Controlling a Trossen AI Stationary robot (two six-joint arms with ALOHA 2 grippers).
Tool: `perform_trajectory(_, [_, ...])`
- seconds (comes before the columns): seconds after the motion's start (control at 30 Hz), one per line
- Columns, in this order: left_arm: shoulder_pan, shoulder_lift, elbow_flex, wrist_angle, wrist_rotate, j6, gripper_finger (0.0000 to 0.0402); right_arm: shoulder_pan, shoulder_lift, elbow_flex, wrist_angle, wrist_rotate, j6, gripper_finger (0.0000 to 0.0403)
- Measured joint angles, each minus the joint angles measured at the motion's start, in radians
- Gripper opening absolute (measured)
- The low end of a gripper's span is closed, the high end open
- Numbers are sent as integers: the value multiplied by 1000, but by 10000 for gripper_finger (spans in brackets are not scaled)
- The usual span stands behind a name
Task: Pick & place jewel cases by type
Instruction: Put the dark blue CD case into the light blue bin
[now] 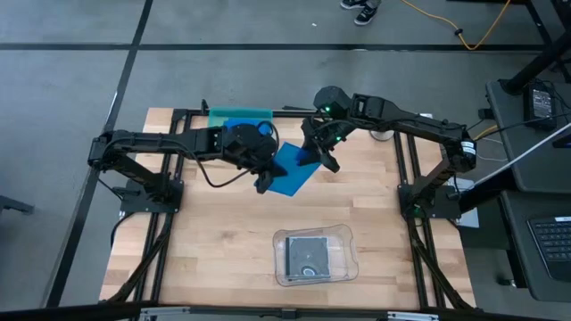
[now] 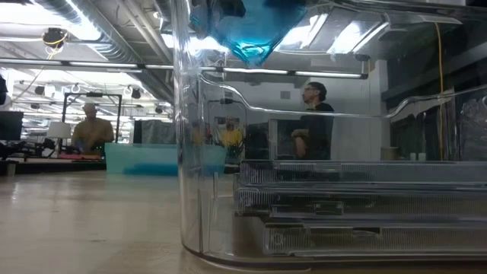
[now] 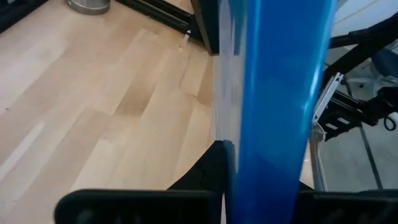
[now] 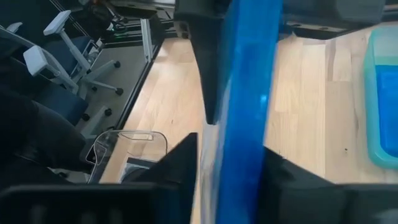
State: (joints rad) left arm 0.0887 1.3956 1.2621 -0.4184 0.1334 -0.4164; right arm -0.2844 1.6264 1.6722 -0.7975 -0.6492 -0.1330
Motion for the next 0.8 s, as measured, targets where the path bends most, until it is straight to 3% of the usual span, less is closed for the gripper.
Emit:
perform_trajectory(0.13, [-1,0,0,0,10,20,27,-1,0,0,0,4,2,49])
perform_trajectory(0.3, [1,-16,0,-23,99,20,52,-4,-1,0,5,24,9,45])
perform_trajectory(0.43, [2,-75,0,-134,123,19,73,-23,-11,0,5,50,26,45])
perform_trajectory(0.67, [18,-263,1,-328,39,0,94,-71,-37,1,10,74,80,45])
perform_trajectory(0.8, [21,-387,1,-370,-36,-8,94,-104,-43,-3,-22,163,167,45])
